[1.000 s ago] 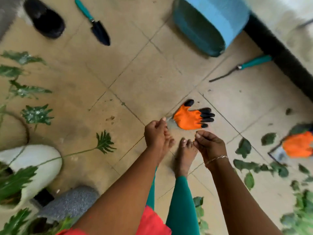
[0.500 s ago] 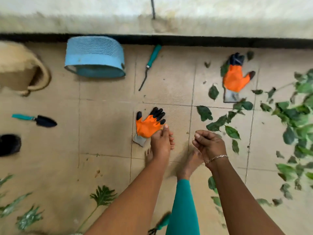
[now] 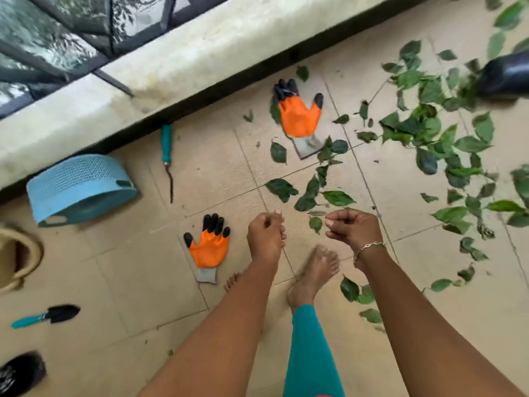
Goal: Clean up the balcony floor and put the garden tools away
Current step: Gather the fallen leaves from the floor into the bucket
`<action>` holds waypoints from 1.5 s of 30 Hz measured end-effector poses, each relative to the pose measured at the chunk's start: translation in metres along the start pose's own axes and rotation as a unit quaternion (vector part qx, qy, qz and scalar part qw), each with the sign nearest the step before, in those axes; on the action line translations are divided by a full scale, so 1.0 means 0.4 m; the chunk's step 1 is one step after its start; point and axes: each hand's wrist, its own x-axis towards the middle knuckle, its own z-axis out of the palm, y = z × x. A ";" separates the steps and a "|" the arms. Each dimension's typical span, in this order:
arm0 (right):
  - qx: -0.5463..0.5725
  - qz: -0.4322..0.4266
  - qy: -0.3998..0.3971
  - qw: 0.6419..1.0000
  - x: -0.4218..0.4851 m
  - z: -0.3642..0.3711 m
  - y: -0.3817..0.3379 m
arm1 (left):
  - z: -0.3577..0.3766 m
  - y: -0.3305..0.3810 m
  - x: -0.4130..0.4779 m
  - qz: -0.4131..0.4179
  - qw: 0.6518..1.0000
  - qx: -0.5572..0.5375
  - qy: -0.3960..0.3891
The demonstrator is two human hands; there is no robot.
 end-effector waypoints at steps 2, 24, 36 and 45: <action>-0.023 -0.011 0.006 1.000 0.034 -0.025 -0.006 | 0.038 -0.007 0.020 0.000 1.000 -0.007 0.014; -0.745 -0.300 0.003 0.596 0.701 -0.067 0.061 | 0.377 -0.194 0.540 0.467 0.866 0.178 0.018; -0.657 -0.547 -0.027 0.519 0.747 -0.093 0.100 | 0.436 -0.141 0.586 0.475 0.863 0.153 0.072; -0.441 -0.368 -0.037 0.818 0.743 -0.087 -0.060 | 0.409 -0.036 0.620 0.453 0.882 0.122 0.048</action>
